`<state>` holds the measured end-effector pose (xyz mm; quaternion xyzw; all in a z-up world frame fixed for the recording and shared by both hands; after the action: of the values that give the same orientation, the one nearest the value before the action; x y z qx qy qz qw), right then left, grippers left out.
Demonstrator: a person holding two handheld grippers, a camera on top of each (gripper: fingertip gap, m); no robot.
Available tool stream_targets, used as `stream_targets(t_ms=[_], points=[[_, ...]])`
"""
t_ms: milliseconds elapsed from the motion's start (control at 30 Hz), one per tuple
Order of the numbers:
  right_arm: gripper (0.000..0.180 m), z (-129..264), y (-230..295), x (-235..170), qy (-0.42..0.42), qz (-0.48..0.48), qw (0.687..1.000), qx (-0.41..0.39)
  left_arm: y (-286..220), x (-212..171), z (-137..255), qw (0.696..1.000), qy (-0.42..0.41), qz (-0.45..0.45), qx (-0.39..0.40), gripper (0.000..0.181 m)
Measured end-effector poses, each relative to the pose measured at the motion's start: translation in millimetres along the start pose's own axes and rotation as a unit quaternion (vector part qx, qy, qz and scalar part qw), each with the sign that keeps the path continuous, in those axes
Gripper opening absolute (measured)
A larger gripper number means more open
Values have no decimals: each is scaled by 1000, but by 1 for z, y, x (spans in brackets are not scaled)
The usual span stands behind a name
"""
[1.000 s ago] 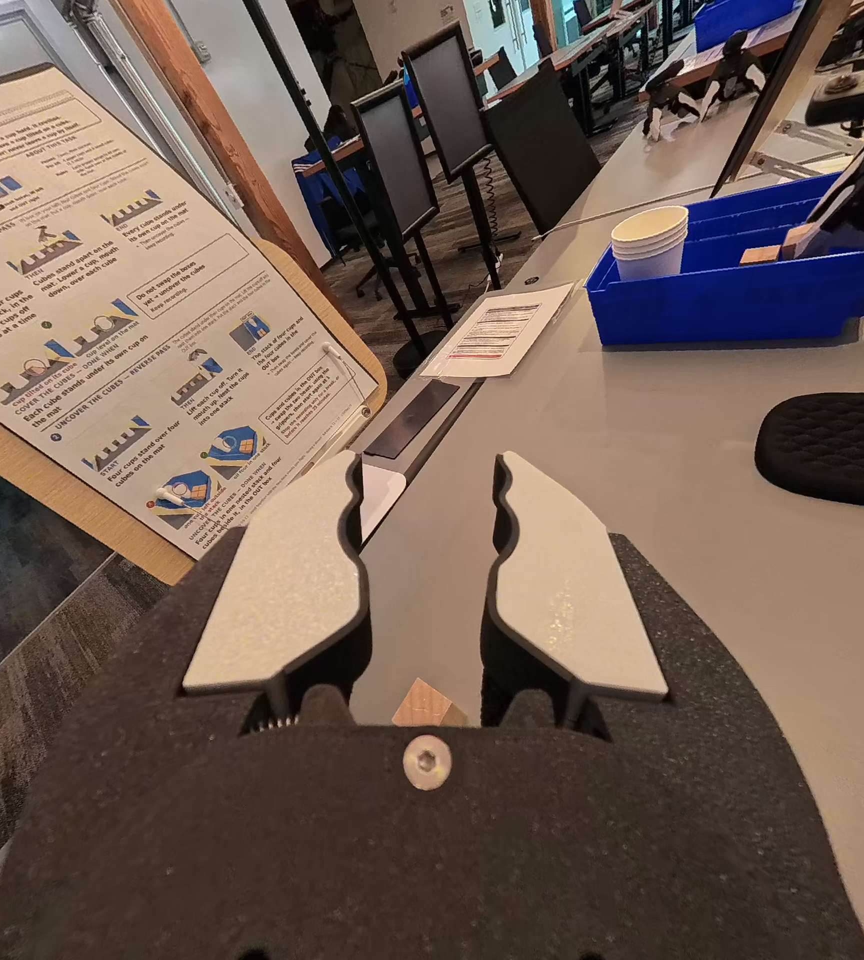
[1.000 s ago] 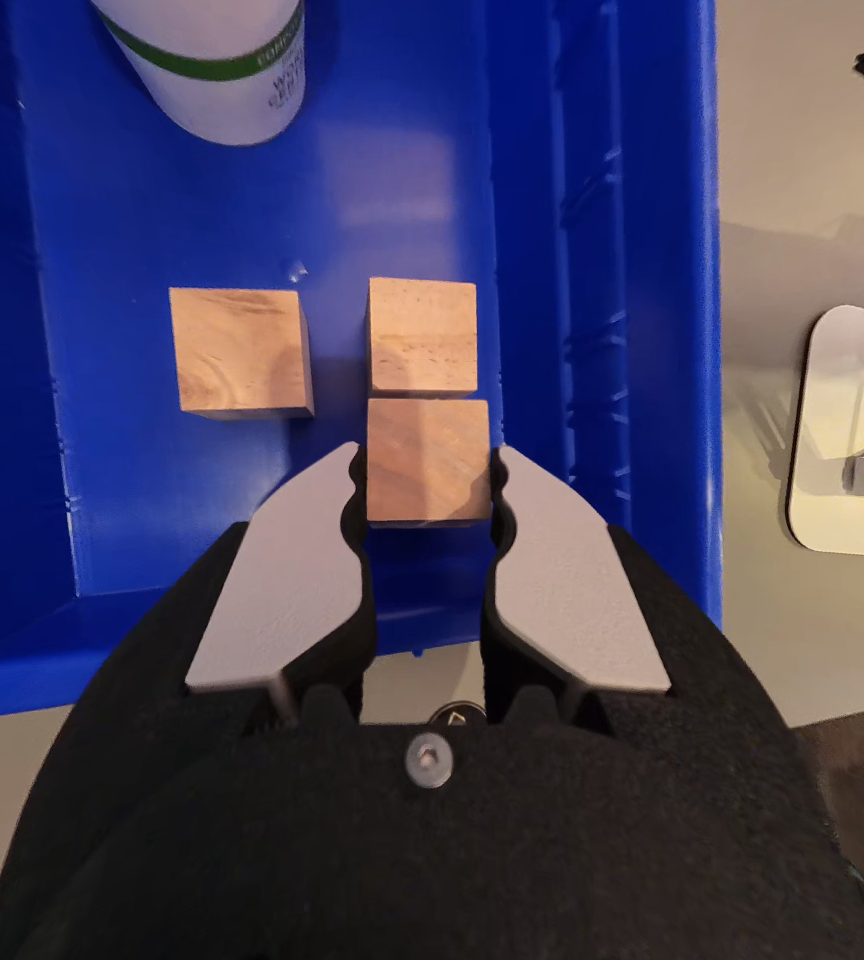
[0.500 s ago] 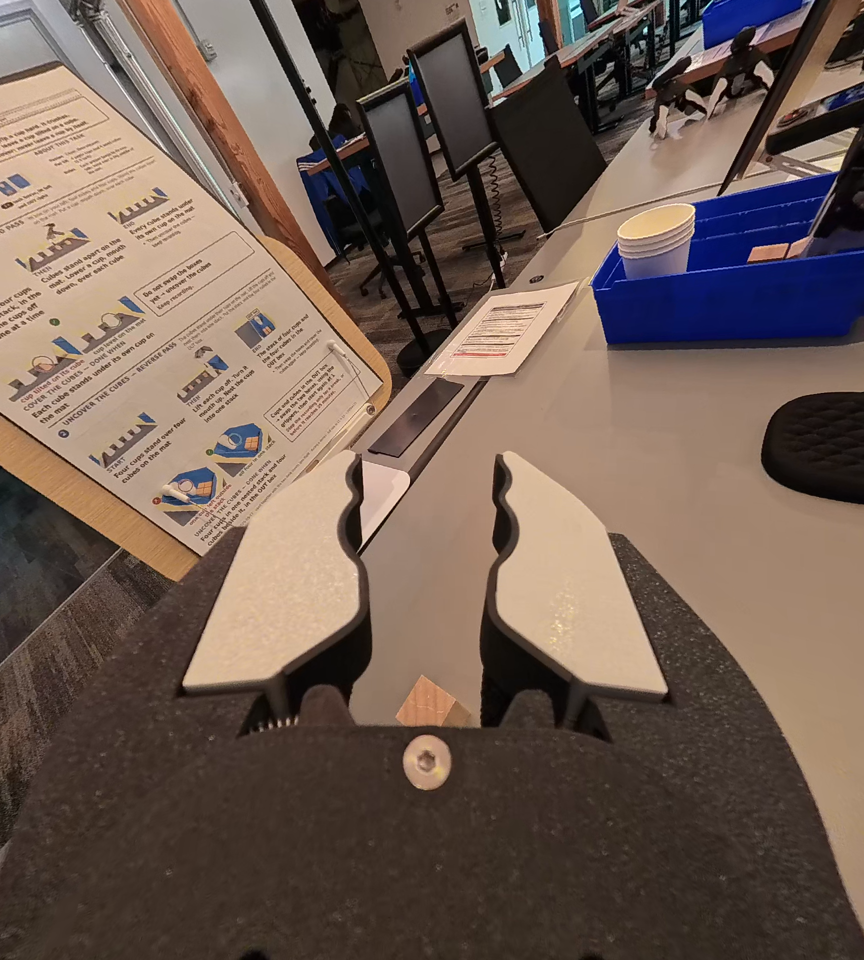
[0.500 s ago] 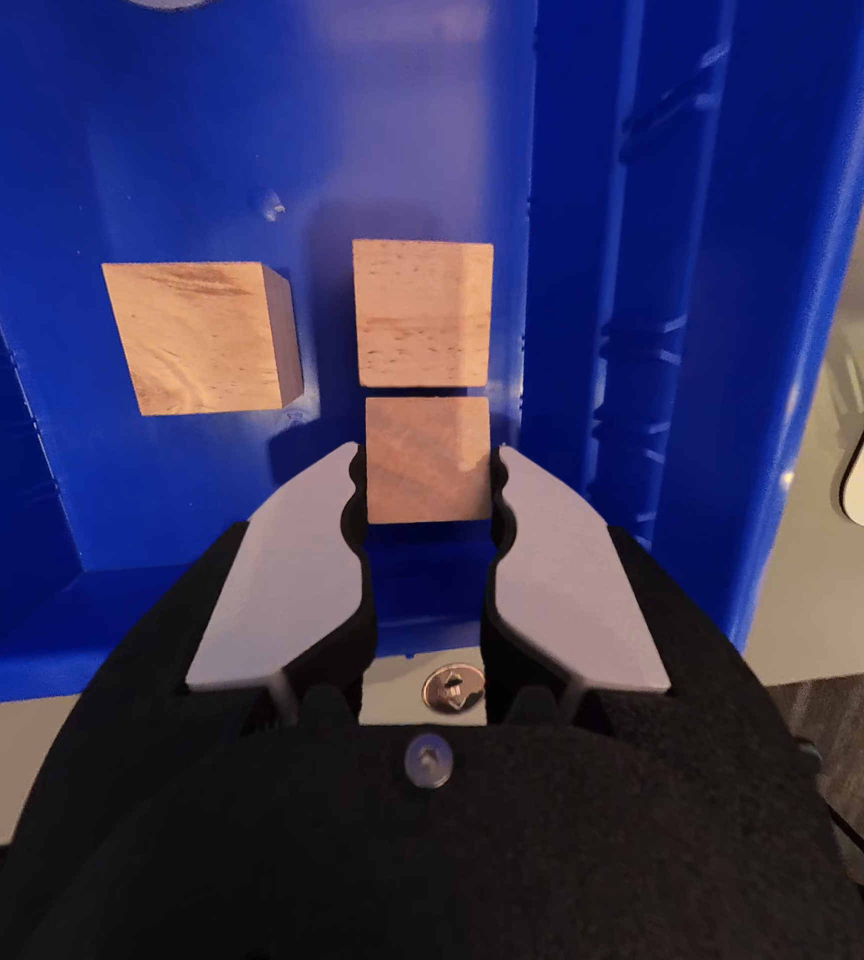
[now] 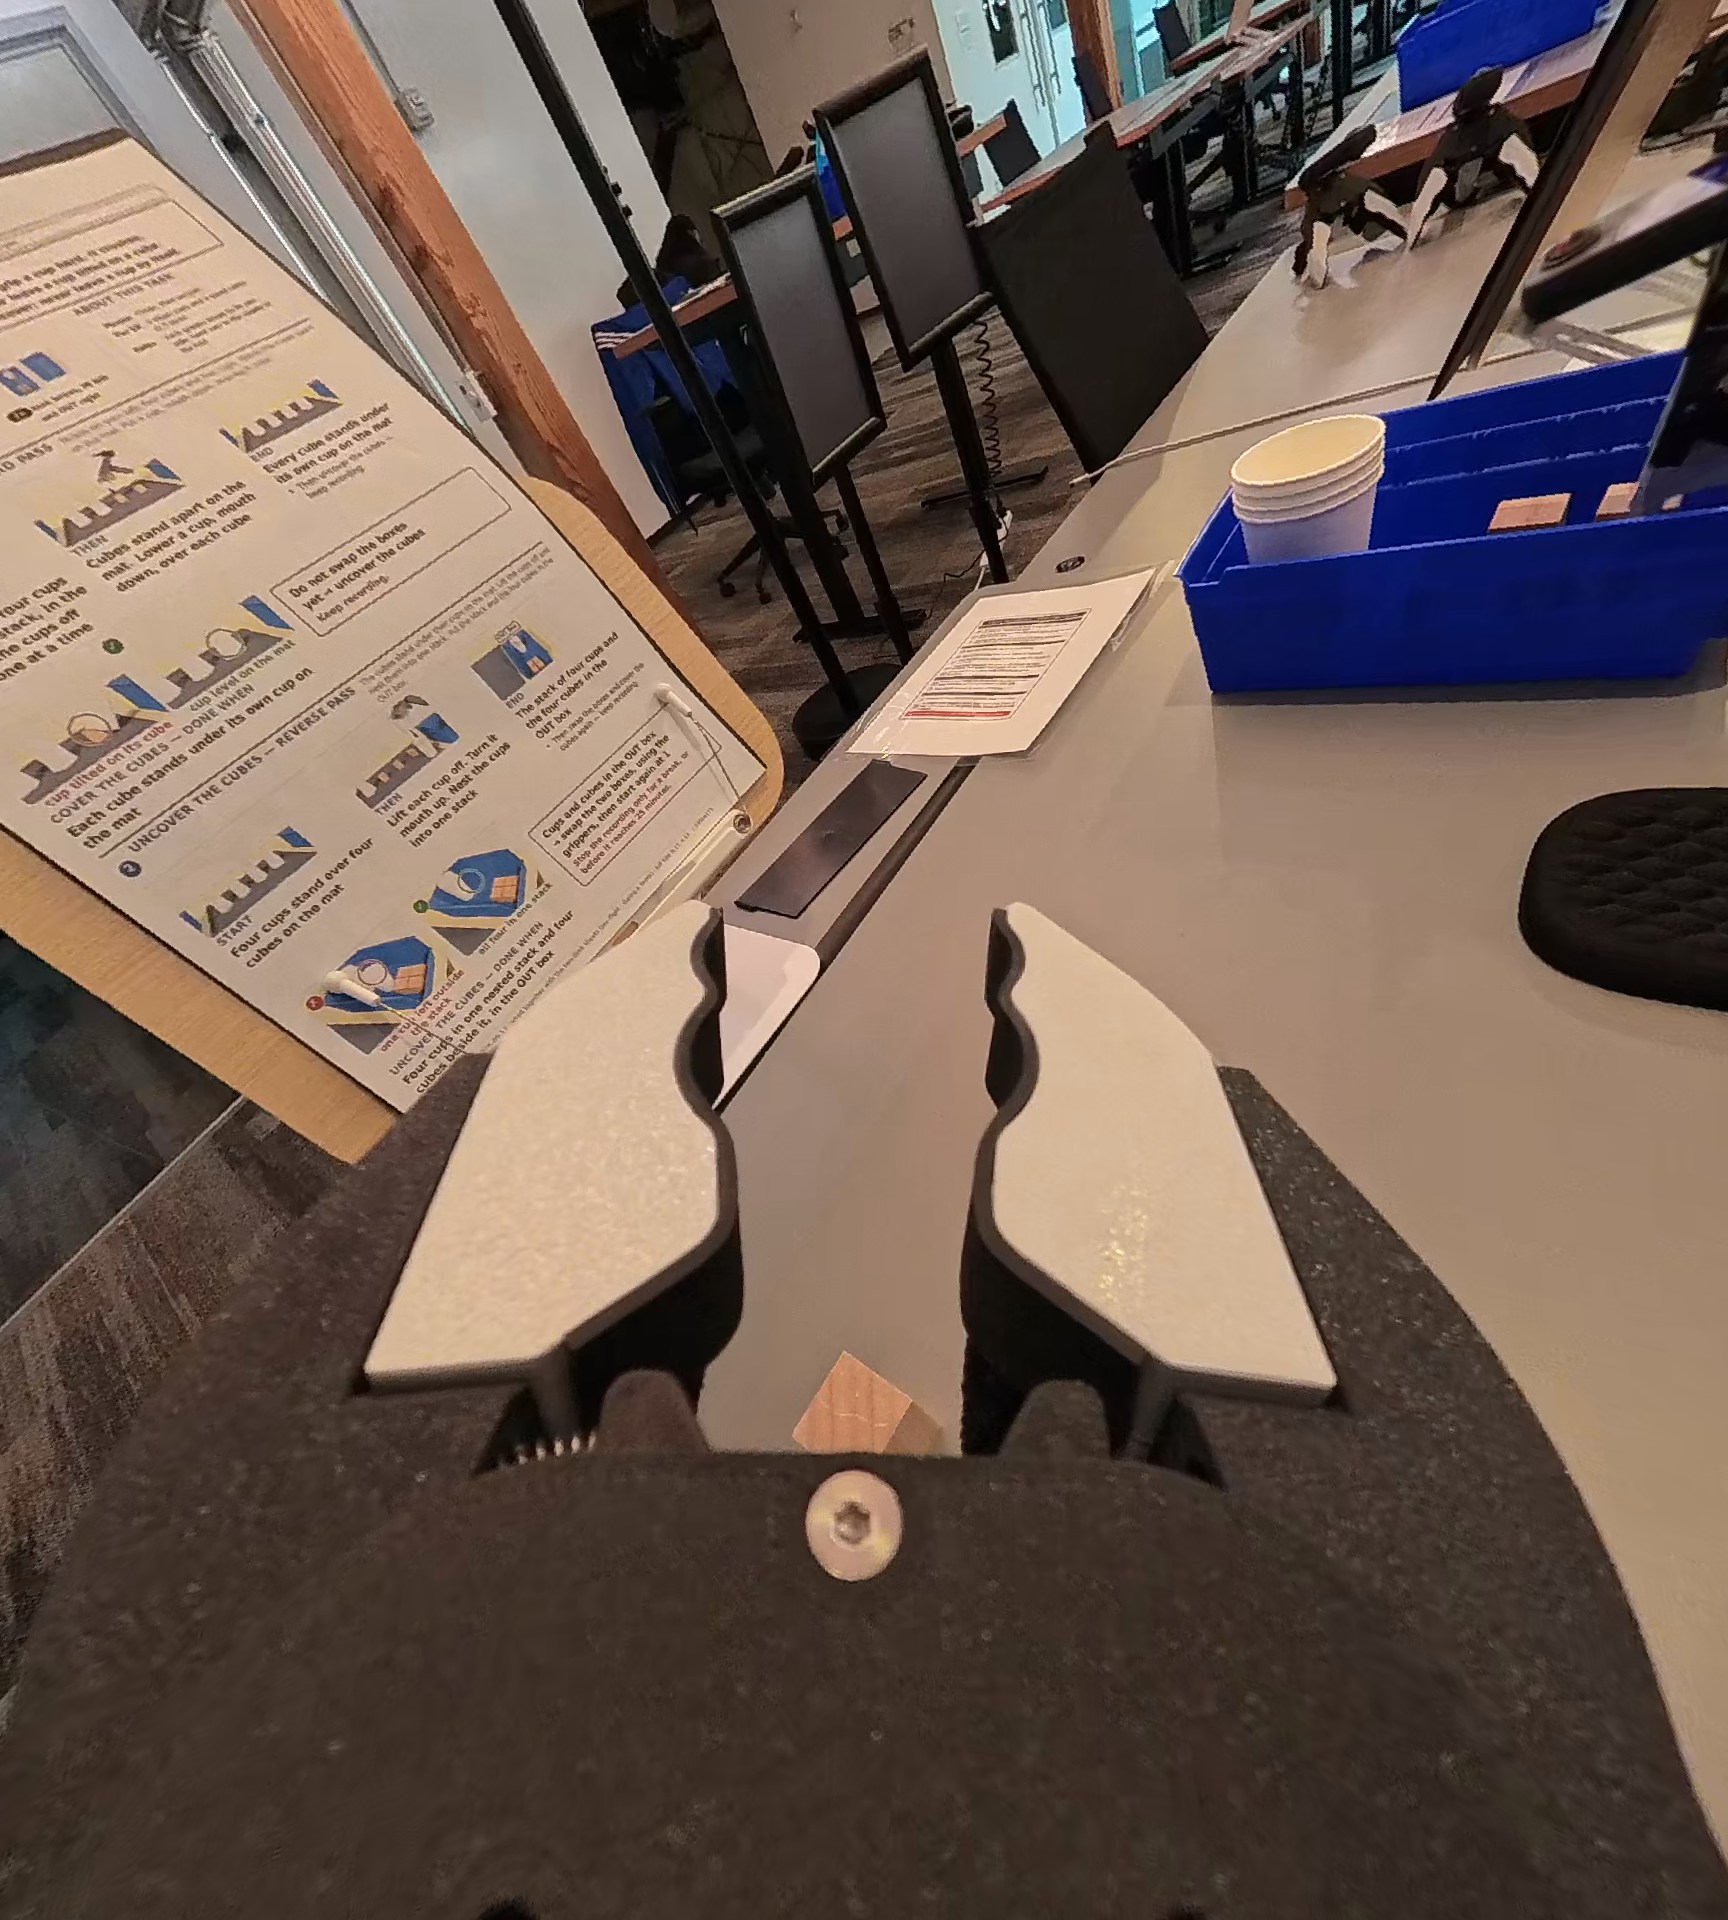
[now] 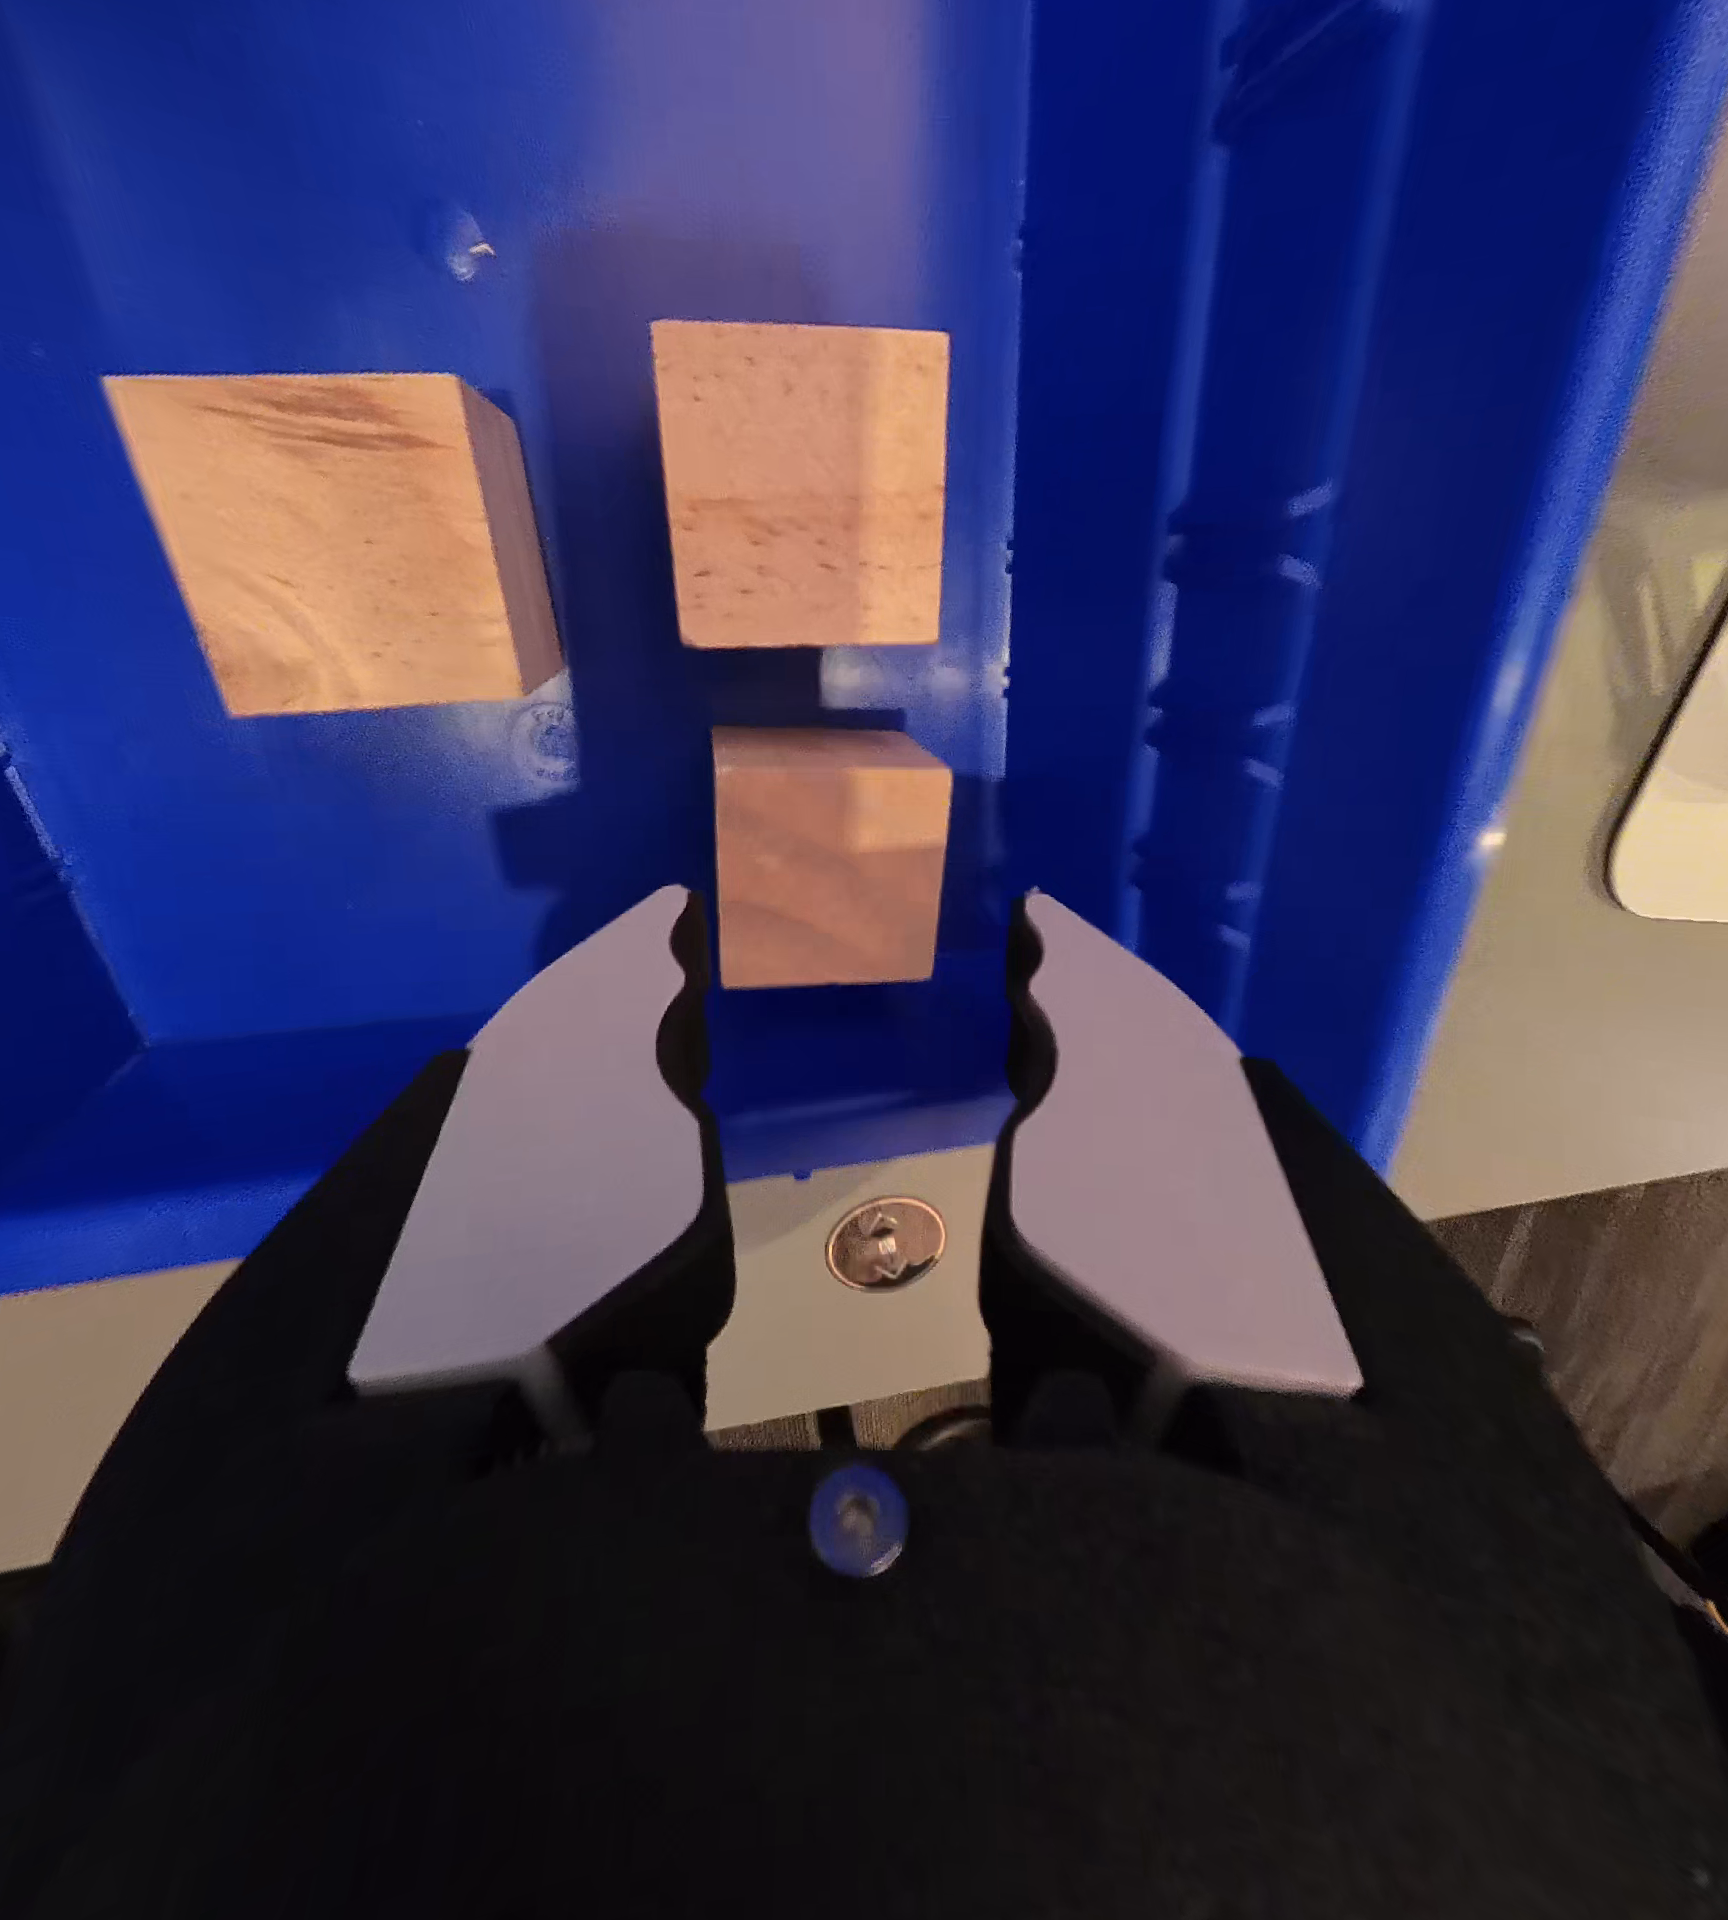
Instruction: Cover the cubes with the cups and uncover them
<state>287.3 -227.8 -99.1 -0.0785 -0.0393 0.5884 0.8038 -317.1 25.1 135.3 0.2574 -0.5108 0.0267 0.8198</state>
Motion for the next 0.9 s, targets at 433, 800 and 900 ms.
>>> stream_targets(t_ms=[433,800,900], points=[[51,234,201,31,-395,287,871,57,38,-18,31,997,-13,48,57,48],[51,254,510,77,-434,592,652,188,78,-51,64,989,-18,106,105,49],[54,231,571,95,-402,625,639,198,84,-54,74,986,-33,118,112,49]])
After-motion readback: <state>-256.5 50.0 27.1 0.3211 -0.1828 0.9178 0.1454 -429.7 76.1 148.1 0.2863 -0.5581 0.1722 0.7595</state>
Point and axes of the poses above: each gripper's, where its closed fingertips meet, z back along the fingers, x out of its top, y = z × x across the jaws, the point moved 3 cm from there along z, back along the fingers, and after that the axes turned 11 degrees about y, right-handed, at the moved point
